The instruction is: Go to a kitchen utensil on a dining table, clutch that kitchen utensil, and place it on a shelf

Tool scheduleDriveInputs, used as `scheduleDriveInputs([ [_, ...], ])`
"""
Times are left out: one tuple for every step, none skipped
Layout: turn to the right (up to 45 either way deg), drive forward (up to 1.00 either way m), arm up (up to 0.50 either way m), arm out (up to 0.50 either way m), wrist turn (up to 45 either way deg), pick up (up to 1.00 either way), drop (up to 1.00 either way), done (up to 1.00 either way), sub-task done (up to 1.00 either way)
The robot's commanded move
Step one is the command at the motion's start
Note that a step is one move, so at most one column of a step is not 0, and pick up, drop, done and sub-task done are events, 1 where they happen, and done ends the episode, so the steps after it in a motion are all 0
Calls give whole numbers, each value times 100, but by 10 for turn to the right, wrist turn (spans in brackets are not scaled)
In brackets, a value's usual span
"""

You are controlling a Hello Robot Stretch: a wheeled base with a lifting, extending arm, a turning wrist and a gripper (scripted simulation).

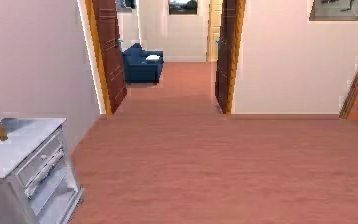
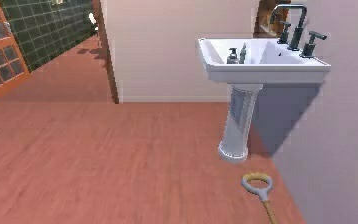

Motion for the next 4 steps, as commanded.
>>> scheduleDriveInputs([
  [30,0,0,0,0,0,0,0,0],
  [0,100,0,0,0,0,0,0,0],
  [0,100,0,0,0,0,0,0,0],
  [0,100,0,0,0,0,0,0,0],
])
